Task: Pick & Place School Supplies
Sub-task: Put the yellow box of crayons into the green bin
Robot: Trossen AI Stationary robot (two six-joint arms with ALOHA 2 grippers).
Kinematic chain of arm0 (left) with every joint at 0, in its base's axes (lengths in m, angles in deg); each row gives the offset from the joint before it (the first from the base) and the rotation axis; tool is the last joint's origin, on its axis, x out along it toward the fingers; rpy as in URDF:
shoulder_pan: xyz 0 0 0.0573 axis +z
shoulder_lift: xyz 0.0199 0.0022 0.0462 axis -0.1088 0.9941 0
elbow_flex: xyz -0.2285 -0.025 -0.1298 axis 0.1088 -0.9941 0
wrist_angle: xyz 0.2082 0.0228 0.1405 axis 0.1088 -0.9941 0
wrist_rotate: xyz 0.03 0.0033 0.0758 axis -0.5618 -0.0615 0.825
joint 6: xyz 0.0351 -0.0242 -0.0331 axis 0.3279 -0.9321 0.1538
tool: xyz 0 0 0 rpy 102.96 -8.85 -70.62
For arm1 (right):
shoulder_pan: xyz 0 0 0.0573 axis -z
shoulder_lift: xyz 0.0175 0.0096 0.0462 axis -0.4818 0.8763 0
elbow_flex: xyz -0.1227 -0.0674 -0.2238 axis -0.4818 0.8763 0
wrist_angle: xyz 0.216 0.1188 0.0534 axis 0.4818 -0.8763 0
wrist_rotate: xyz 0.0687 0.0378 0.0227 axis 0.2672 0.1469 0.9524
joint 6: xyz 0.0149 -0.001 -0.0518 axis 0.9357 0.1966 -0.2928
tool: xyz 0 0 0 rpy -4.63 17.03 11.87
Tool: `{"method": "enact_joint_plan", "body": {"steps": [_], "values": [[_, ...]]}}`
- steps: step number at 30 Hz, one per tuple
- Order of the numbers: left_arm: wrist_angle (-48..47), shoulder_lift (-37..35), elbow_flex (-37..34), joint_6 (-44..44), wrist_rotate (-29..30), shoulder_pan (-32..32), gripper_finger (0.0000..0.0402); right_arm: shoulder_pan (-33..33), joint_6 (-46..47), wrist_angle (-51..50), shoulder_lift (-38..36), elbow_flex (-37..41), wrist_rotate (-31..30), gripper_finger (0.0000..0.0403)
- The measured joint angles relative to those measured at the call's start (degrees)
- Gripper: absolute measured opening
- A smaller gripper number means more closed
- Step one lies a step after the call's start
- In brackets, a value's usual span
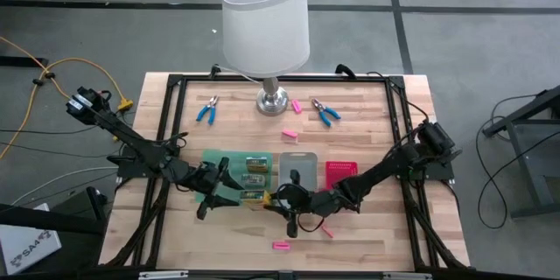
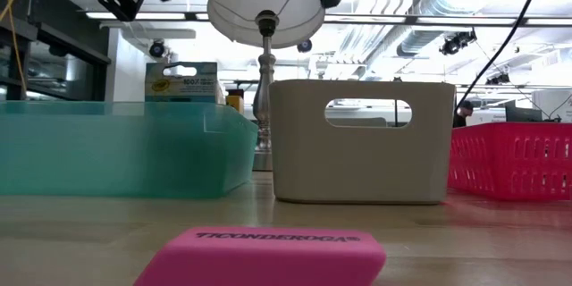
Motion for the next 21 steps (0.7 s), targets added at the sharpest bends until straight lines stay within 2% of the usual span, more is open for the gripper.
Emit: {"method": "enact_joint_plan", "body": {"steps": [16, 21], "values": [[0.03, 0.02, 0.0, 0.02, -0.18, 1.54, 0.0208, 1.74, 0.03, 2.23, 0.99, 0.02, 2.99, 0.01], [1.15, 0.02, 0.0, 0.02, -2.96, 3.48, 0.0208, 1.76, 0.03, 2.25, 0.99, 0.02, 2.98, 0.01]]}}
